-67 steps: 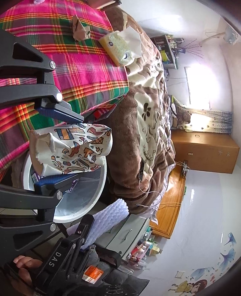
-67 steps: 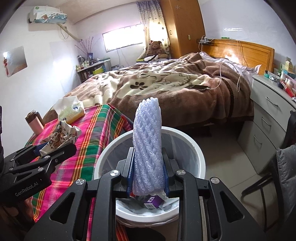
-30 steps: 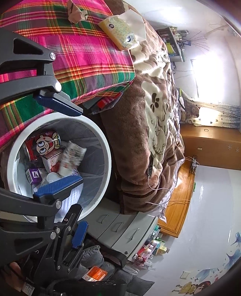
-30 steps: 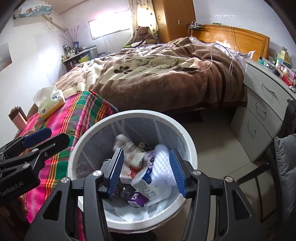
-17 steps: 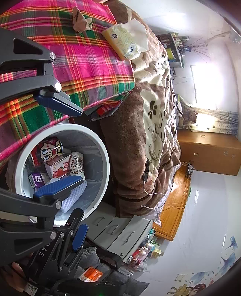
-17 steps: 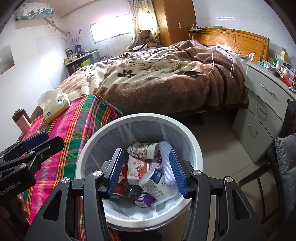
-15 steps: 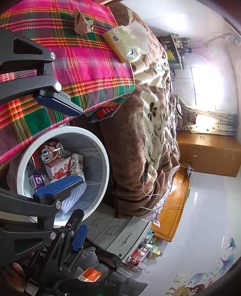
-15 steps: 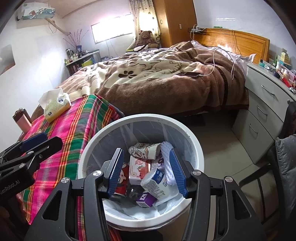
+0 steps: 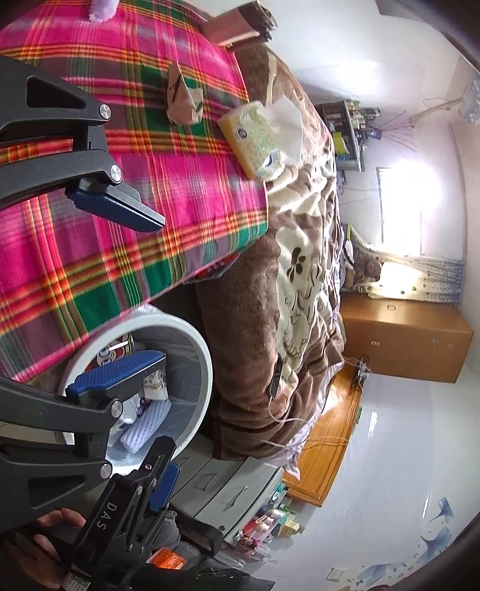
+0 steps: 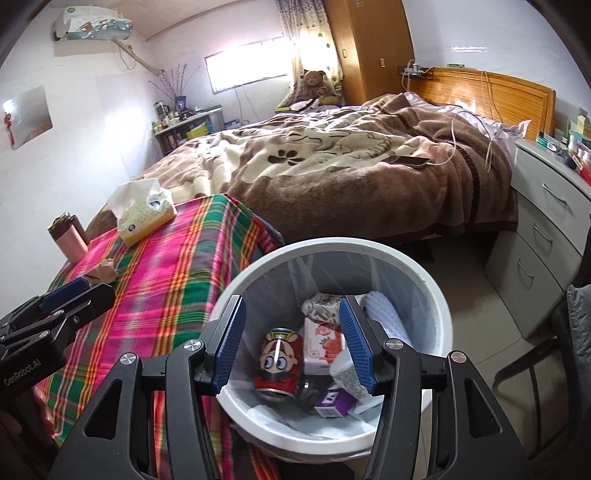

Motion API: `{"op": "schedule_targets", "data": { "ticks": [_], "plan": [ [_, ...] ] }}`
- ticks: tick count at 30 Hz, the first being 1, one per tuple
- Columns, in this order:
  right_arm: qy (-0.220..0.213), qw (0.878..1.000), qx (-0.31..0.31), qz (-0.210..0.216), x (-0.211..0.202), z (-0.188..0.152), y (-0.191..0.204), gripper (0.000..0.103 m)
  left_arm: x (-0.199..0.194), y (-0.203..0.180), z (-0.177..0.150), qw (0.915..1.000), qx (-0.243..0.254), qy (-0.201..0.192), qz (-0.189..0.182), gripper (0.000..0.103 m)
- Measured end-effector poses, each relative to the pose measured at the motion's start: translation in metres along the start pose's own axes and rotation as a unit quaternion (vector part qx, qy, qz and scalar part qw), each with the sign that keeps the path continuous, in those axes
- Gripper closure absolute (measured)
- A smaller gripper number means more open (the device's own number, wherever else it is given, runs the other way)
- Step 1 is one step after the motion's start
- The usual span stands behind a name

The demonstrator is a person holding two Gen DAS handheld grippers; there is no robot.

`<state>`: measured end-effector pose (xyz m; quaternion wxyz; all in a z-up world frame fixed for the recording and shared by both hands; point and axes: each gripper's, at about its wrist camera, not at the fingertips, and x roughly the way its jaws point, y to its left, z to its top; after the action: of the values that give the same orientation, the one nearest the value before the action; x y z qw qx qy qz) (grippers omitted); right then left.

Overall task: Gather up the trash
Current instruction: 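Move both open grippers back to the trash on the blanket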

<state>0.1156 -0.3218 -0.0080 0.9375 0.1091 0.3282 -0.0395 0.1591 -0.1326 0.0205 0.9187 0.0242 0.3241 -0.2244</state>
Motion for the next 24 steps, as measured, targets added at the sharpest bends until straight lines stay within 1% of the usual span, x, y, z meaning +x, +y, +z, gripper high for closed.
{"op": "schedule_targets", "data": {
  "ticks": [3, 9, 17, 19, 20, 24],
  "plan": [
    [-0.002, 1.000, -0.008, 0.006, 0.001, 0.000, 0.010, 0.048, -0.008, 0.015, -0.003, 0.9999, -0.007, -0.004, 0.013, 0.037],
    [-0.007, 0.999, -0.025, 0.032, 0.005, 0.001, 0.036, 0.048, -0.018, 0.045, -0.007, 0.9990, -0.027, -0.006, 0.034, 0.037],
    [-0.007, 0.996, -0.058, 0.070, 0.012, 0.003, 0.073, 0.047, -0.035, 0.096, -0.017, 0.9953, -0.063, -0.008, 0.073, 0.037],
    [-0.006, 0.995, -0.065, 0.076, 0.013, 0.003, 0.082, 0.042, -0.039, 0.111, -0.019, 0.9935, -0.075, -0.008, 0.085, 0.037],
    [-0.006, 0.994, -0.070, 0.080, 0.014, 0.003, 0.087, 0.041, -0.041, 0.116, -0.020, 0.9929, -0.079, -0.008, 0.089, 0.037],
    [-0.005, 0.992, -0.088, 0.095, 0.017, 0.004, 0.105, 0.040, -0.051, 0.139, -0.027, 0.9888, -0.094, -0.010, 0.115, 0.037]
  ]
}}
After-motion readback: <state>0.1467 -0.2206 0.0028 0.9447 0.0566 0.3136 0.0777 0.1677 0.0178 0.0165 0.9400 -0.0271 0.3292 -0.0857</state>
